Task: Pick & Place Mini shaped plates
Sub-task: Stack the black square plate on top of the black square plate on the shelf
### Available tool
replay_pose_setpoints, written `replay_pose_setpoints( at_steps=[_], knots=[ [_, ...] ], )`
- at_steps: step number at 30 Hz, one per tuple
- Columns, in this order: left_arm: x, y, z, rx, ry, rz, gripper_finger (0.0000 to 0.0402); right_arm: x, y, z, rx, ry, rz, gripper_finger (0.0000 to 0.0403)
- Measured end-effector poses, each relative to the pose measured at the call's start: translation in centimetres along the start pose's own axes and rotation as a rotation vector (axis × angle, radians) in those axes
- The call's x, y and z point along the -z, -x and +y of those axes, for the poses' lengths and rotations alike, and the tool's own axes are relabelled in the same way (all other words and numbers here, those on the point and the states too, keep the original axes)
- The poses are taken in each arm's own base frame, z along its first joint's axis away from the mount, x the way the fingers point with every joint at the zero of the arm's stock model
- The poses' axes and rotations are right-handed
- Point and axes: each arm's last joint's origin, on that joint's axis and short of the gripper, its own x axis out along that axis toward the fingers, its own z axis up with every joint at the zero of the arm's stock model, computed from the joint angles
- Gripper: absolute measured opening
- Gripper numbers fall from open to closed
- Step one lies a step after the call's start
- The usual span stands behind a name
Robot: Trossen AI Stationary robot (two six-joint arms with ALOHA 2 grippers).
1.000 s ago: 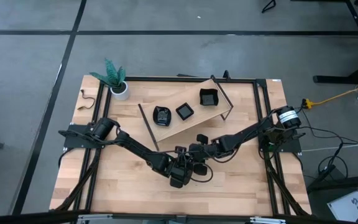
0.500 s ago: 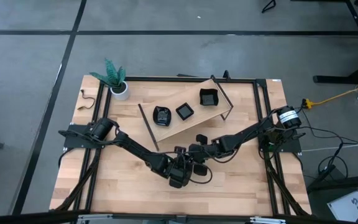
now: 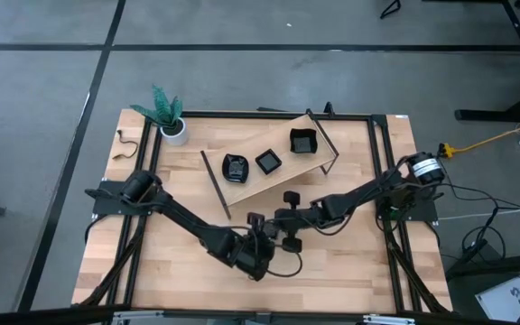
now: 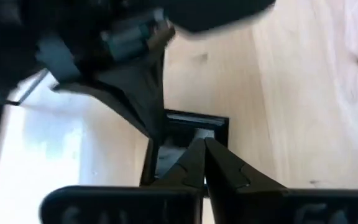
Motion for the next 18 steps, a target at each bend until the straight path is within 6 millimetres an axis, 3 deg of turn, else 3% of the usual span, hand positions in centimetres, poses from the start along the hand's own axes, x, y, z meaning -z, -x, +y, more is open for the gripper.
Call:
replay_pose_setpoints(
  at_steps=[9,18],
  knots=[
    [0.6,1.2,-0.4,-0.08,-0.018,0.022,0.0003,0.0,1.6,2.1,0.098,0.318,-0.051,0.0002],
    [1.1,2.5,-1.3,-0.131,-0.039,0.015,0.0003,0.2,1.9,2.8,0.134,0.371,-0.061,0.0002]
  ],
)
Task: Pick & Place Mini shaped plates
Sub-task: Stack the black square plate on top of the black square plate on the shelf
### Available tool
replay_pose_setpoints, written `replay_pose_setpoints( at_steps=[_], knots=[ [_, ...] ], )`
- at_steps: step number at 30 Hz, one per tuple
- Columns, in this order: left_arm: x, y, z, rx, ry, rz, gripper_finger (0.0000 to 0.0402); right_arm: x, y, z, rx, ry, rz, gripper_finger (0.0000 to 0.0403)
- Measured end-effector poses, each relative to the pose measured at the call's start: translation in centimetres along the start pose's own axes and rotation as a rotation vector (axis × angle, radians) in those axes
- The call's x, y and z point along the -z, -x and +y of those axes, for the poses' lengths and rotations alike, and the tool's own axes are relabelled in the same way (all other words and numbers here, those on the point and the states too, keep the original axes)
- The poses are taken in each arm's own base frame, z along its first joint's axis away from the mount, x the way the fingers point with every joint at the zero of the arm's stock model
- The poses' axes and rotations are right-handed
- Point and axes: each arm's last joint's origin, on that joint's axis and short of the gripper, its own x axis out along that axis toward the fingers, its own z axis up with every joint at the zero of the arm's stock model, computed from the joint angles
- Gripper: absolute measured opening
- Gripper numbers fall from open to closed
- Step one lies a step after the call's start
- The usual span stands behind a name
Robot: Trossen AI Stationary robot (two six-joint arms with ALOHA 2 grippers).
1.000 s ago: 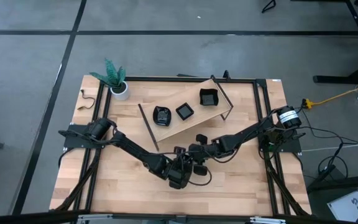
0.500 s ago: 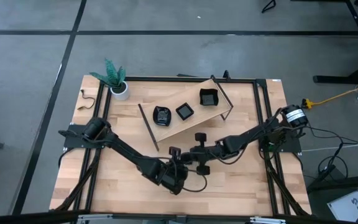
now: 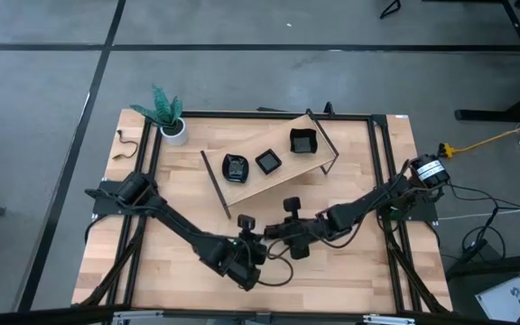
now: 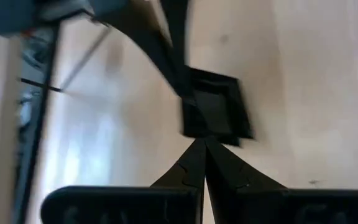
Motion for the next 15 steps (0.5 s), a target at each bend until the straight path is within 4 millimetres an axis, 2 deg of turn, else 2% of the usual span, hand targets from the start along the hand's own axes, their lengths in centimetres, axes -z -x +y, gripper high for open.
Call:
replay_pose_setpoints(
  at_steps=[9,12,15],
  knots=[
    [0.9,0.1,-0.4,0.178,0.064,0.122,0.0005,-0.1,0.0,0.0,0.0,-0.013,-0.011,0.0002],
    [1.1,0.0,-0.4,0.14,0.118,0.115,0.0006,-0.2,0.0,0.0,-0.01,-0.016,-0.017,0.0002],
    [2.6,-0.7,-0.7,0.069,0.15,0.13,0.0011,-0.2,0.0,0.0,-0.011,-0.016,-0.018,0.0002]
  ],
)
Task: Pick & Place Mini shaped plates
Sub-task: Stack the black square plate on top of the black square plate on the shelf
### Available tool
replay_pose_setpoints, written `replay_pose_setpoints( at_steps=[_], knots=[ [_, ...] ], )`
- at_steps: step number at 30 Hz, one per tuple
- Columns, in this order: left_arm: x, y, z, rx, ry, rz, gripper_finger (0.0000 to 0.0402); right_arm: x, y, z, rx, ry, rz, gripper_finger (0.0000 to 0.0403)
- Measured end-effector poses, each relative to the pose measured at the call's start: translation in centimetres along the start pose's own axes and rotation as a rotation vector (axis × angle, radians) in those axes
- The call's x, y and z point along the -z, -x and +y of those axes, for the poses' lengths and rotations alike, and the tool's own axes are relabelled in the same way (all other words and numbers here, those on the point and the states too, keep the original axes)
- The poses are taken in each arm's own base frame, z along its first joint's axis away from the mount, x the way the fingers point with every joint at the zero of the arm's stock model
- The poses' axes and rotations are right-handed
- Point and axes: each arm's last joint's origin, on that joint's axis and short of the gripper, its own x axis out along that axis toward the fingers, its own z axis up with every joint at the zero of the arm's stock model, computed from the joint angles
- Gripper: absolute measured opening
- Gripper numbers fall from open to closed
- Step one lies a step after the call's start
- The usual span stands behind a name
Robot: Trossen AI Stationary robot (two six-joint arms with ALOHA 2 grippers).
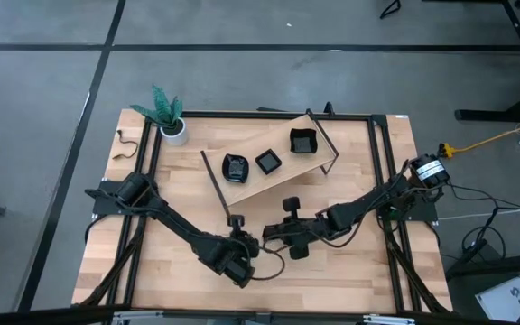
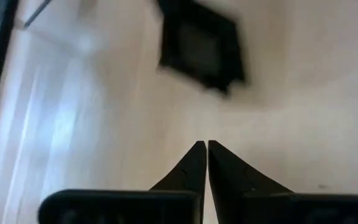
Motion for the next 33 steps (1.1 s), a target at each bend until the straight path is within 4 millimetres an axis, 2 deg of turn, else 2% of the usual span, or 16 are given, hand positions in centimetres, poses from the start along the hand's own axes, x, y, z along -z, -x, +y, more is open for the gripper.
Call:
replay_pose_setpoints(
  at_steps=[5,9,15,19,23,27,33],
  knots=[
    [2.5,-1.3,-0.9,-0.03,0.12,-0.044,0.0037,-0.1,0.2,0.3,-0.006,0.005,-0.011,0.0003],
    [3.6,-2.3,-2.1,0.031,0.211,-0.173,0.0064,-0.2,0.2,0.3,-0.006,0.005,-0.019,0.0003],
    [6.0,-3.1,-2.8,0.041,0.361,-0.362,0.0106,-0.2,0.2,0.3,-0.013,-0.001,-0.019,0.0003],
    [6.2,-3.4,-2.6,0.061,0.459,-0.459,0.0134,-0.2,0.2,0.4,-0.015,-0.001,-0.02,0.0003],
    [6.1,-4.0,-2.0,0.103,0.528,-0.475,0.0152,-0.4,0.3,0.5,-0.016,0.005,-0.037,0.0003],
    [5.9,-4.5,-1.8,0.183,0.533,-0.444,0.0157,-0.4,0.3,0.5,-0.016,0.008,-0.041,0.0003],
    [5.8,-4.6,-1.5,0.167,0.561,-0.449,0.0157,-0.4,0.2,0.5,-0.014,0.006,-0.042,0.0003]
  ],
)
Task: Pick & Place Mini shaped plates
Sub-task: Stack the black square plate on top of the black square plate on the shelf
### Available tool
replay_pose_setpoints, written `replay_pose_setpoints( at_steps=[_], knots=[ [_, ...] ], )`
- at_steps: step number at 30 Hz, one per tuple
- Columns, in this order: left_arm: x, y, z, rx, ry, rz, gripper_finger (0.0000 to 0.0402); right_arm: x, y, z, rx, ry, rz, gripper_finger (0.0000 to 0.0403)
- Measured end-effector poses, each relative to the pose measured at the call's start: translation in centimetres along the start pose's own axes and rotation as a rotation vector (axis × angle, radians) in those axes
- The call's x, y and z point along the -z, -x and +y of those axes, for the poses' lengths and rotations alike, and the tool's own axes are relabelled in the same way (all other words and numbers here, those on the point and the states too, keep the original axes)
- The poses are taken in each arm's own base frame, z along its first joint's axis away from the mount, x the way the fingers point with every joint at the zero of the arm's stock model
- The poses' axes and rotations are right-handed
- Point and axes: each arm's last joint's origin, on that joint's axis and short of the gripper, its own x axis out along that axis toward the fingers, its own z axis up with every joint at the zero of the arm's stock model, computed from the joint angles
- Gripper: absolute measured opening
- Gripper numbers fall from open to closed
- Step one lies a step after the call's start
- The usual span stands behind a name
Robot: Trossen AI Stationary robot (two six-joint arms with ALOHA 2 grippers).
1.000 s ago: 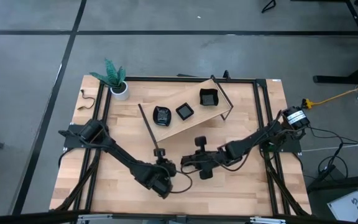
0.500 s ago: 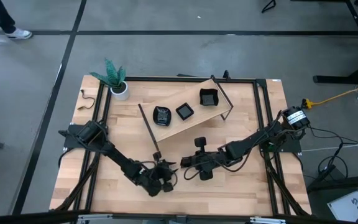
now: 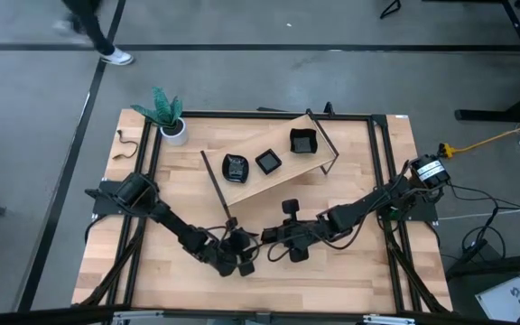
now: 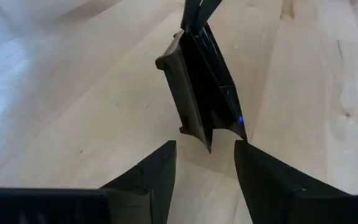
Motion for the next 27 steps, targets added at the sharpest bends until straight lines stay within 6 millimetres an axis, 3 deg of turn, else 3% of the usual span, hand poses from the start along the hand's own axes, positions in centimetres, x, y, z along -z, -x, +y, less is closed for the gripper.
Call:
replay_pose_setpoints(
  at_steps=[21,27],
  knots=[
    [0.19,0.0,0.25,-0.043,-0.025,-0.003,0.0157,-0.19,0.0,0.05,-0.023,-0.004,-0.02,0.0003],
    [-0.08,0.01,0.13,-0.049,0.0,-0.036,0.0136,-0.31,0.02,0.03,-0.019,-0.009,-0.03,0.0003]
  ],
)
